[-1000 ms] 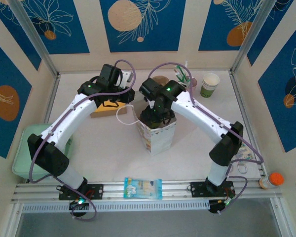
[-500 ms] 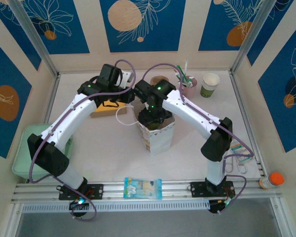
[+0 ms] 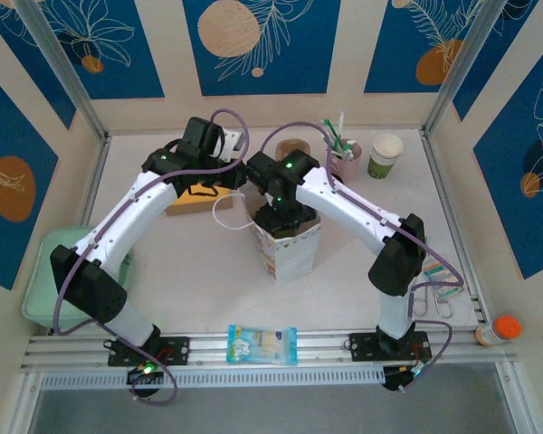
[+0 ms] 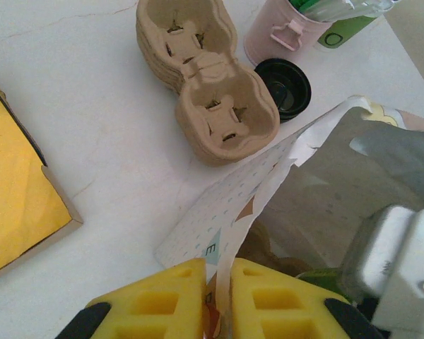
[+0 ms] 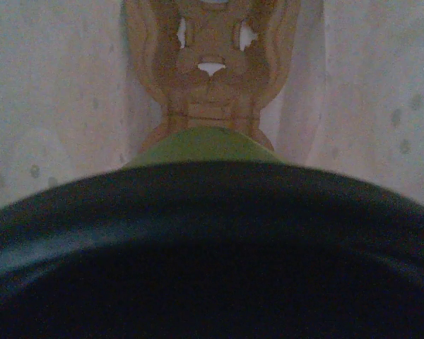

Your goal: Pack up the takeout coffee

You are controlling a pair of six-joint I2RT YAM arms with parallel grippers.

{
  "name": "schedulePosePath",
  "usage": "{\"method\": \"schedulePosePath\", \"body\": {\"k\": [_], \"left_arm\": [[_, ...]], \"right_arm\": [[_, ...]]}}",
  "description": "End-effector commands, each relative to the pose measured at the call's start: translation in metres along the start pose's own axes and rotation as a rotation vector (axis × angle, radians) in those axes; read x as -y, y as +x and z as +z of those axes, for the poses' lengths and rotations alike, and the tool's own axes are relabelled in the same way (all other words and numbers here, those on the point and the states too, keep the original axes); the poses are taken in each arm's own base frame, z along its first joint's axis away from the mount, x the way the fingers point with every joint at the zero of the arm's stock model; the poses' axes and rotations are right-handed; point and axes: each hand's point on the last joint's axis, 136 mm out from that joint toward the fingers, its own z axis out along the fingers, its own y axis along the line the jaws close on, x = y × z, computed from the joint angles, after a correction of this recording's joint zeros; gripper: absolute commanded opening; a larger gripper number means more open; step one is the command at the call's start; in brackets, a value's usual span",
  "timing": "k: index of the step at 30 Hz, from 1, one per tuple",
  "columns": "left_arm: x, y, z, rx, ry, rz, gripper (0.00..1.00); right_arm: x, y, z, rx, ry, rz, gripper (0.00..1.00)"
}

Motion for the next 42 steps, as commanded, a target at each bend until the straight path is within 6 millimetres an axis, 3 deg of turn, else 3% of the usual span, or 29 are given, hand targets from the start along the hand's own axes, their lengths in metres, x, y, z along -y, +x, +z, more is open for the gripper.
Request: {"method": "schedulePosePath", "body": {"k": [1,11,42], "left_arm": [[0.012,-0.010,-0.018,0.036,0.029,-0.004,0.15],[0.012,-0.010,-0.021,0.041,0.026,-0.004,0.15],[0.012,-0.011,-0.026,0.050,0.020,-0.004,0.15]], "right_arm": [[0.003,0.005,-0.004,-0.004,-0.014,0.012,0.44],[0.013,0.006,0.004,-0.019,0.027,0.030,0.43],[0.000,0.016,0.024,-0.042,-0.032,0.051,0.43]]}}
